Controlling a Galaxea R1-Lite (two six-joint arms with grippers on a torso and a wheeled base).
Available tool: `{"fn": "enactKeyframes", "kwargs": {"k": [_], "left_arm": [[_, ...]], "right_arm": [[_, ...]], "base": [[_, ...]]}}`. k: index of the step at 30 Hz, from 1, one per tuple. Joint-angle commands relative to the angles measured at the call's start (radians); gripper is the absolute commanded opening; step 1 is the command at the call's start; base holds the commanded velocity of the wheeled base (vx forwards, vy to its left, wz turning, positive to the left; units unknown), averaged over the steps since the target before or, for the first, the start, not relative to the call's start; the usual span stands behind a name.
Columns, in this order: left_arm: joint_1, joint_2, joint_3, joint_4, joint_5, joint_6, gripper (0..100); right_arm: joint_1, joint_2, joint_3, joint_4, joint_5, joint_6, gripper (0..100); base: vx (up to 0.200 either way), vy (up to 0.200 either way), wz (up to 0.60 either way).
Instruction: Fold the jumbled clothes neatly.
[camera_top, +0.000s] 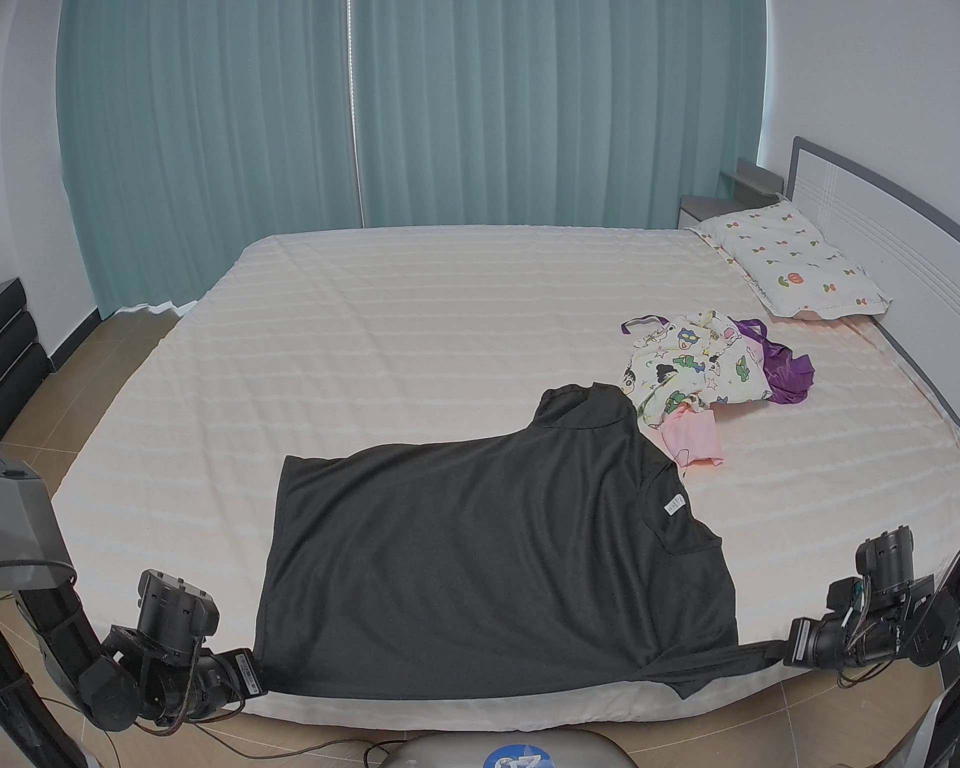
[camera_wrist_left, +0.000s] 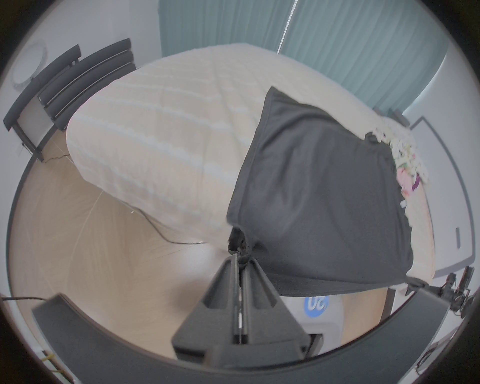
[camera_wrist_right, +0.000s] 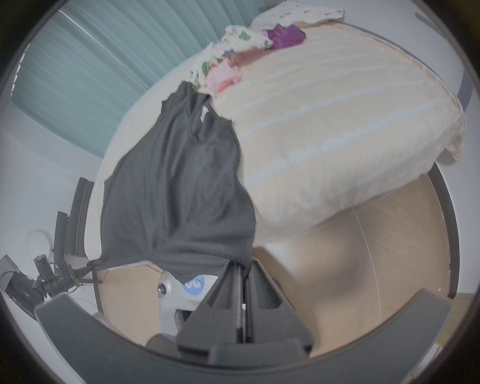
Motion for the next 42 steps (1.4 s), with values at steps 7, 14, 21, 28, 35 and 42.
{"fn": "enactKeyframes", "kwargs": {"k": [7, 14, 21, 28, 35, 42], "left_arm": [[0.068, -0.004, -0.161, -0.008, 0.01, -0.022, 0], [0.073, -0.035, -0.18, -0.009, 0.016, -0.051, 0], [0.073, -0.058, -0.154, -0.006, 0.013, -0.06, 0], [0.073, -0.062, -0.149, -0.008, 0.005, -0.097, 0], [0.081, 0.037, -0.24, -0.011, 0.014, -0.12, 0], [0.113, 0.157, -0.338, -0.011, 0.014, -0.12, 0]], "right_arm": [[0.056, 0.0, -0.214, -0.002, -0.009, 0.064, 0], [0.055, -0.028, -0.287, 0.006, -0.013, 0.101, 0], [0.056, -0.071, -0.274, 0.009, -0.015, 0.101, 0], [0.05, -0.073, -0.26, 0.009, -0.013, 0.101, 0], [0.072, 0.026, -0.341, 0.005, -0.012, 0.101, 0], [0.079, 0.147, -0.458, 0.008, -0.015, 0.101, 0]], "base": [[0.0, 0.0, 0.0], [0.0, 0.0, 0.0], [0.0, 0.0, 0.0], [0.0, 0.0, 0.0], [0.0, 0.0, 0.0], [0.0, 0.0, 0.0]]}}
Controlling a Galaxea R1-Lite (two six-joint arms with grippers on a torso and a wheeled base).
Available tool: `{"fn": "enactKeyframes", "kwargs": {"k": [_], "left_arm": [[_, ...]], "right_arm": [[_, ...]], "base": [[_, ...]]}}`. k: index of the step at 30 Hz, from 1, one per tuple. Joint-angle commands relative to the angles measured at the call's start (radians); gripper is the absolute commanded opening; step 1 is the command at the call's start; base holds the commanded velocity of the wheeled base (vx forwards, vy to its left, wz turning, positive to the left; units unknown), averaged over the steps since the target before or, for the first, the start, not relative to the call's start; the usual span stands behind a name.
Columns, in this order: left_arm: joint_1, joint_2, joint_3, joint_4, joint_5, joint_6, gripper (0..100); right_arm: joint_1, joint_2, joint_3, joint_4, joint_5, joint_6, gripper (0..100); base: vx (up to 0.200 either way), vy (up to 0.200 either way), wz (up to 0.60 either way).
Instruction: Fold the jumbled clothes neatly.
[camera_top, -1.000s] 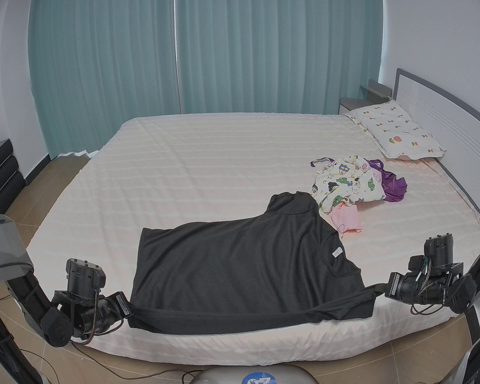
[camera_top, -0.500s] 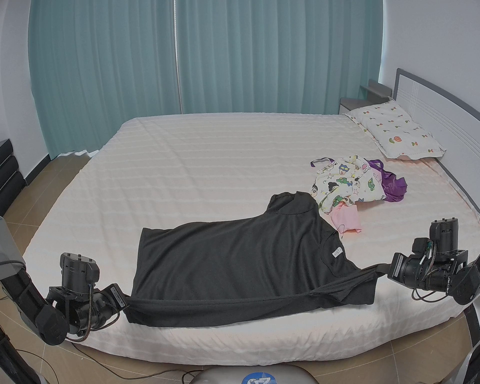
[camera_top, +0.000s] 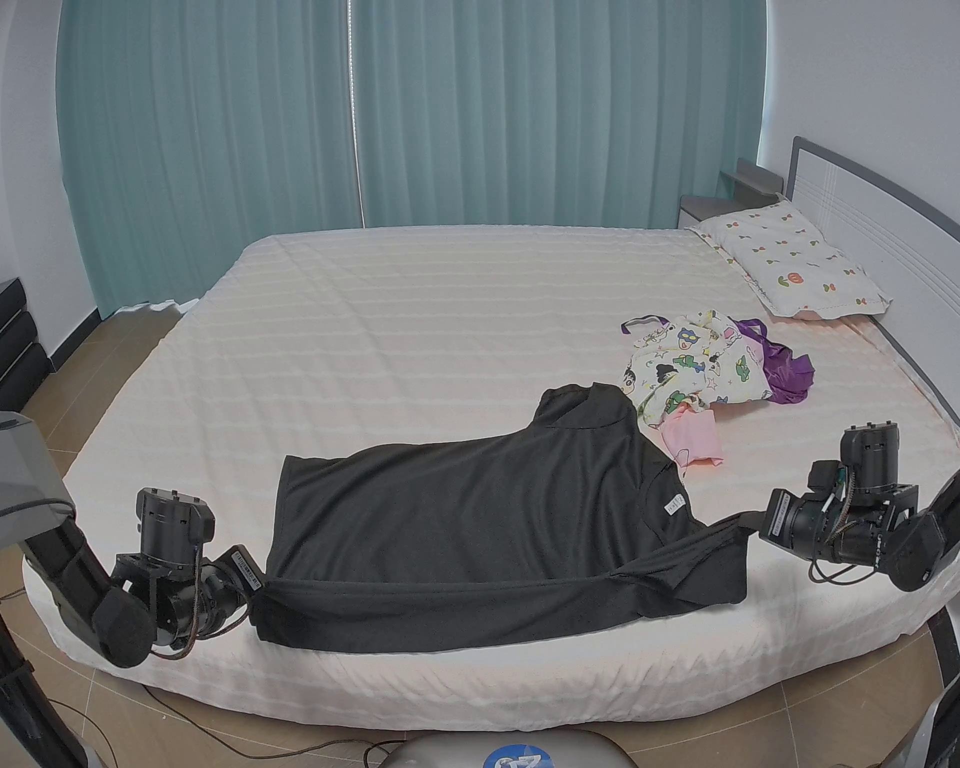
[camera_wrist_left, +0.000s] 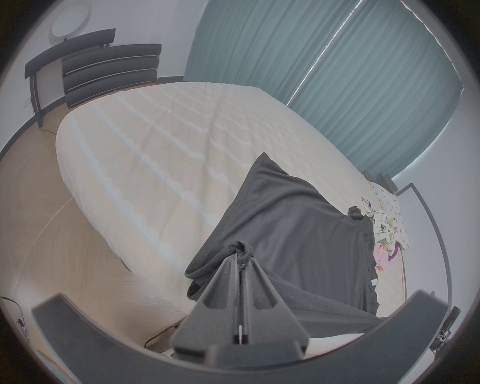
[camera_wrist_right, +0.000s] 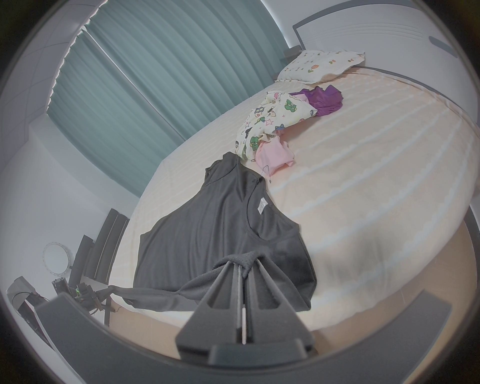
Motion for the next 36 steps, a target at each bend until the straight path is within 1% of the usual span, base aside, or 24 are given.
{"fn": "enactKeyframes", "kwargs": {"k": [1, 6, 11, 18, 23, 25, 27, 28, 33, 36], "left_arm": [[0.029, 0.126, -0.086, -0.001, 0.002, -0.002, 0], [0.041, 0.188, -0.158, 0.001, 0.002, -0.007, 0], [0.043, 0.234, -0.205, 0.002, 0.002, -0.007, 0], [0.047, 0.3, -0.258, 0.002, 0.002, -0.007, 0], [0.062, 0.334, -0.302, 0.002, 0.002, -0.039, 0], [0.064, 0.342, -0.311, 0.002, 0.002, -0.047, 0], [0.066, 0.345, -0.313, 0.002, 0.002, -0.048, 0], [0.066, 0.346, -0.314, 0.002, 0.002, -0.05, 0], [0.066, 0.353, -0.316, 0.002, 0.0, -0.051, 0], [0.066, 0.353, -0.328, 0.001, 0.002, -0.076, 0]], "right_arm": [[0.009, 0.127, -0.092, 0.003, -0.003, 0.0, 0], [0.018, 0.21, -0.163, 0.001, -0.018, 0.002, 0], [0.023, 0.259, -0.207, -0.001, -0.018, 0.009, 0], [0.027, 0.31, -0.262, -0.001, -0.018, 0.048, 0], [0.027, 0.335, -0.279, -0.01, -0.017, 0.077, 0], [0.027, 0.336, -0.284, -0.01, -0.017, 0.084, 0], [0.026, 0.336, -0.305, -0.008, -0.017, 0.127, 0], [0.026, 0.336, -0.31, -0.008, -0.017, 0.135, 0], [0.027, 0.353, -0.325, -0.01, -0.018, 0.141, 0], [0.027, 0.362, -0.344, -0.008, -0.018, 0.147, 0]], "base": [[0.0, 0.0, 0.0], [0.0, 0.0, 0.0], [0.0, 0.0, 0.0], [0.0, 0.0, 0.0], [0.0, 0.0, 0.0], [0.0, 0.0, 0.0], [0.0, 0.0, 0.0], [0.0, 0.0, 0.0], [0.0, 0.0, 0.0], [0.0, 0.0, 0.0]]}}
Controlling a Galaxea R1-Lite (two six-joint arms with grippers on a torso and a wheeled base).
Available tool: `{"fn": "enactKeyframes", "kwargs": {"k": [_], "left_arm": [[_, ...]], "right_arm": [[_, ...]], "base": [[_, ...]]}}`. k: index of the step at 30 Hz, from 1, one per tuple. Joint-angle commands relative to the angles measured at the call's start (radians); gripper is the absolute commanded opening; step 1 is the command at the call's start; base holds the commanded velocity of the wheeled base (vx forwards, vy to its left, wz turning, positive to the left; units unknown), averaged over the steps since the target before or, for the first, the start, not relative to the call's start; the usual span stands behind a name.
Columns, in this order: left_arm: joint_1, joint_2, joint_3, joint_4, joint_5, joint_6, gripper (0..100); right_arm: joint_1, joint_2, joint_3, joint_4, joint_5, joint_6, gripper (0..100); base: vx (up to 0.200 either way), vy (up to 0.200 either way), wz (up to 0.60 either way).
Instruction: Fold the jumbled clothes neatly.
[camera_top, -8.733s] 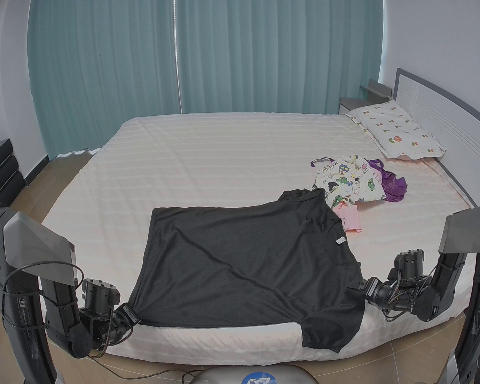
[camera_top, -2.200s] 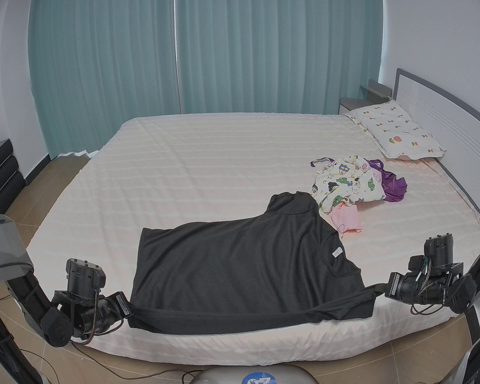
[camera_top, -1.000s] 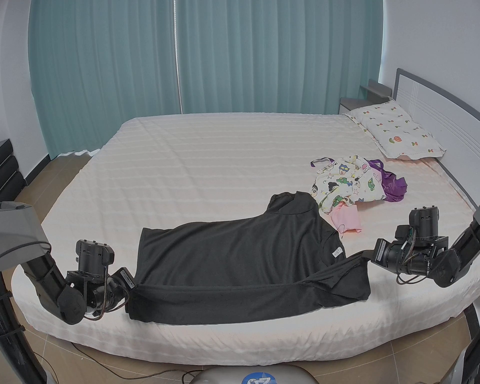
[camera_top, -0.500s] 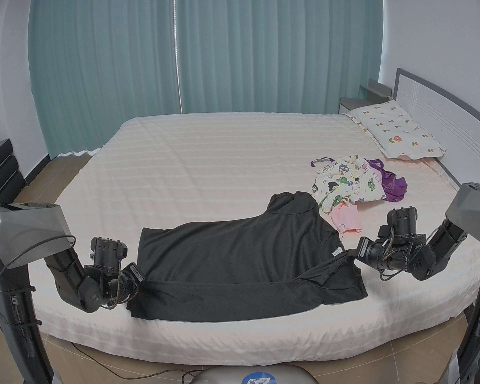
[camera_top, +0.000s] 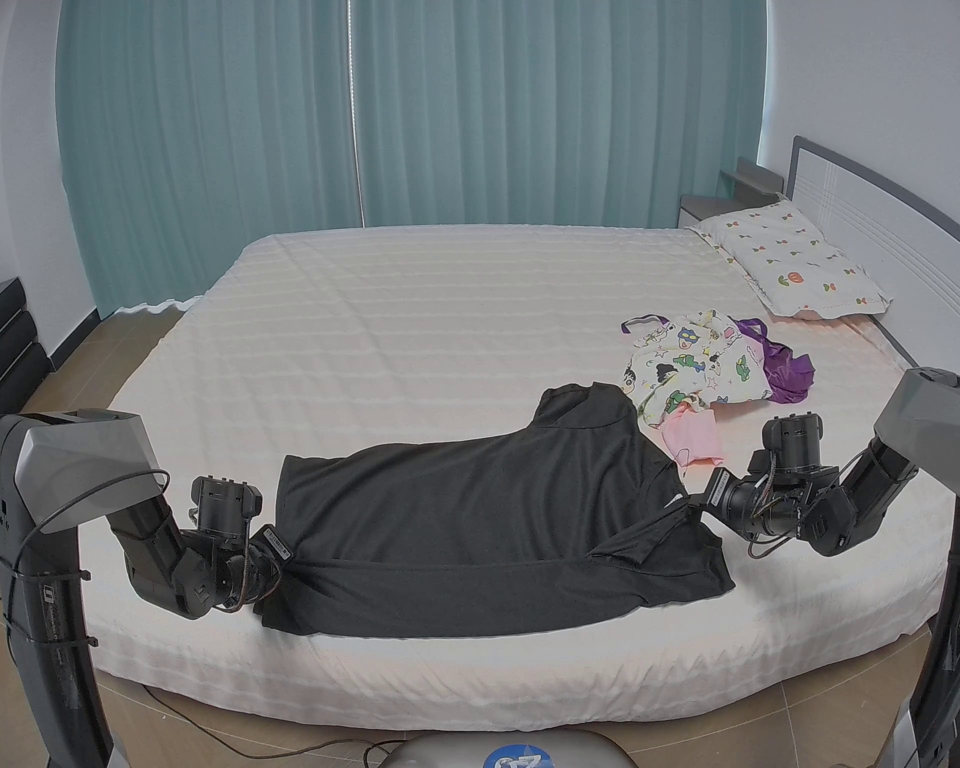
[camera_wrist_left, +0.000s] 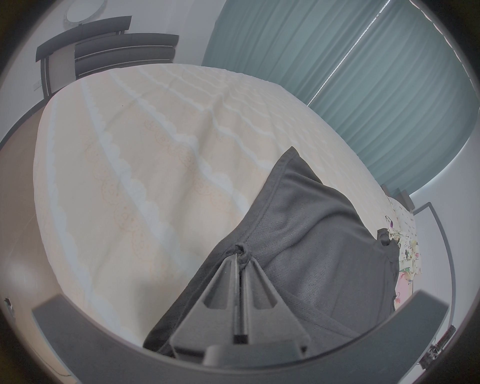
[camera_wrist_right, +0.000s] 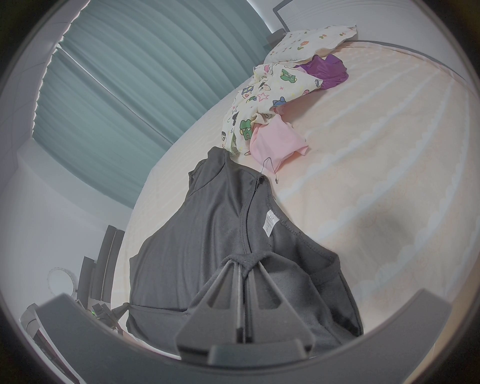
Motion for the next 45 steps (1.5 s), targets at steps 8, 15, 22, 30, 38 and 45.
{"fn": "enactKeyframes", "kwargs": {"k": [8, 15, 22, 30, 38, 45], "left_arm": [[0.0, 0.038, -0.035, -0.001, -0.005, -0.022, 0], [0.011, 0.016, -0.032, -0.003, -0.002, -0.051, 100], [0.049, -0.099, 0.042, -0.003, -0.025, -0.053, 100], [0.049, -0.129, 0.145, -0.027, -0.032, -0.061, 100], [0.025, -0.116, 0.2, -0.156, -0.042, -0.087, 100], [0.02, -0.097, 0.2, -0.158, -0.043, -0.087, 100]], "right_arm": [[0.002, 0.024, -0.016, 0.002, 0.001, 0.046, 0], [0.003, 0.021, -0.004, 0.008, 0.004, 0.06, 0], [0.032, -0.073, 0.048, 0.036, 0.012, 0.154, 0], [0.043, -0.181, 0.059, 0.148, 0.02, 0.232, 0], [0.038, -0.263, 0.073, 0.363, 0.02, 0.226, 0], [0.041, -0.217, 0.136, 0.38, 0.015, 0.145, 0]], "base": [[0.0, 0.0, 0.0], [0.0, 0.0, 0.0], [0.0, 0.0, 0.0], [0.0, 0.0, 0.0], [0.0, 0.0, 0.0], [0.0, 0.0, 0.0]]}}
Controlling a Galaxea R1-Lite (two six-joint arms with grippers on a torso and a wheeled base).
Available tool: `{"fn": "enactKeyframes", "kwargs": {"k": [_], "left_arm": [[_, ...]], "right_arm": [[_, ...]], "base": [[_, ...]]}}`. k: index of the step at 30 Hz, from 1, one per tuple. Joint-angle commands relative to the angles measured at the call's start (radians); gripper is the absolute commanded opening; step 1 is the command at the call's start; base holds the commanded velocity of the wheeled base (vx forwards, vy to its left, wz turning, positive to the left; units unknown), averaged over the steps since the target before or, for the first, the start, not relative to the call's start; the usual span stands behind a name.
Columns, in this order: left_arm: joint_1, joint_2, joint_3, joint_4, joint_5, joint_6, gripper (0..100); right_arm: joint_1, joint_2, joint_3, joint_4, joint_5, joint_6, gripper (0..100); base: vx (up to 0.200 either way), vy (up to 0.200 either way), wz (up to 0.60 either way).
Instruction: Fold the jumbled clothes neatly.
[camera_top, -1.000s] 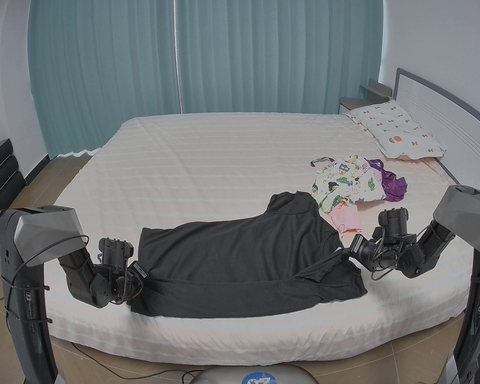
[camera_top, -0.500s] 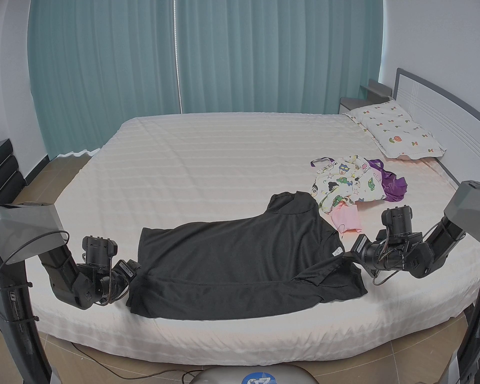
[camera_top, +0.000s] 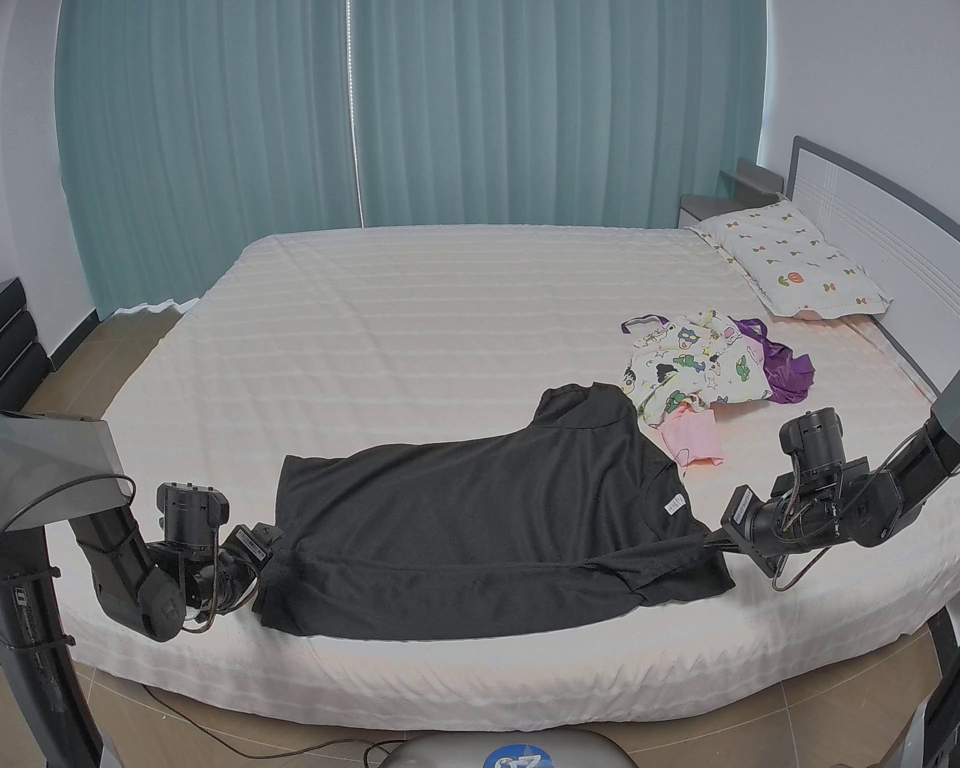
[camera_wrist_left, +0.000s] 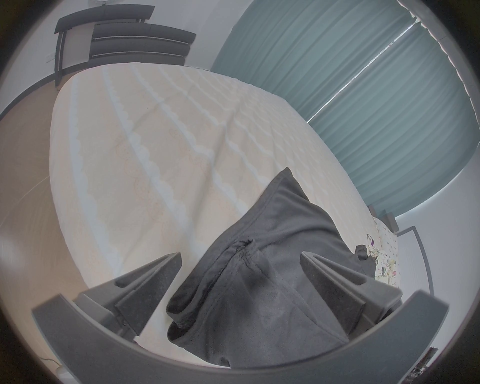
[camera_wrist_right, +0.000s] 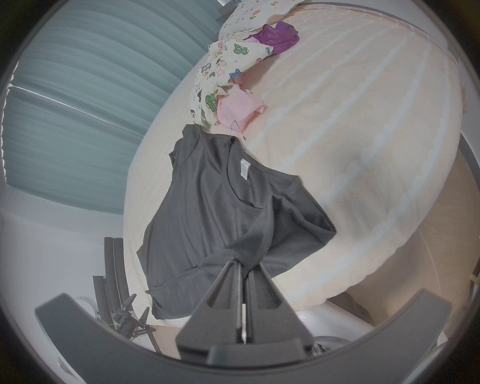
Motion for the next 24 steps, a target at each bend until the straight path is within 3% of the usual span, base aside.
{"fn": "enactKeyframes", "kwargs": {"k": [1, 5, 15, 24], "left_arm": [[-0.006, 0.016, 0.005, 0.0, 0.0, 0.0, 100], [-0.006, 0.014, 0.009, 0.0, 0.0, 0.0, 100], [-0.012, 0.005, 0.019, -0.002, 0.002, 0.0, 100], [-0.013, -0.026, 0.025, -0.002, 0.003, -0.002, 100]], "right_arm": [[0.001, 0.023, 0.043, -0.001, -0.006, -0.057, 100], [0.001, 0.051, 0.051, -0.006, -0.009, -0.1, 100], [-0.003, 0.039, 0.031, -0.024, -0.03, -0.1, 100], [-0.008, 0.085, 0.02, -0.129, -0.033, -0.091, 100]], "base": [[0.0, 0.0, 0.0], [0.0, 0.0, 0.0], [0.0, 0.0, 0.0], [0.0, 0.0, 0.0]]}}
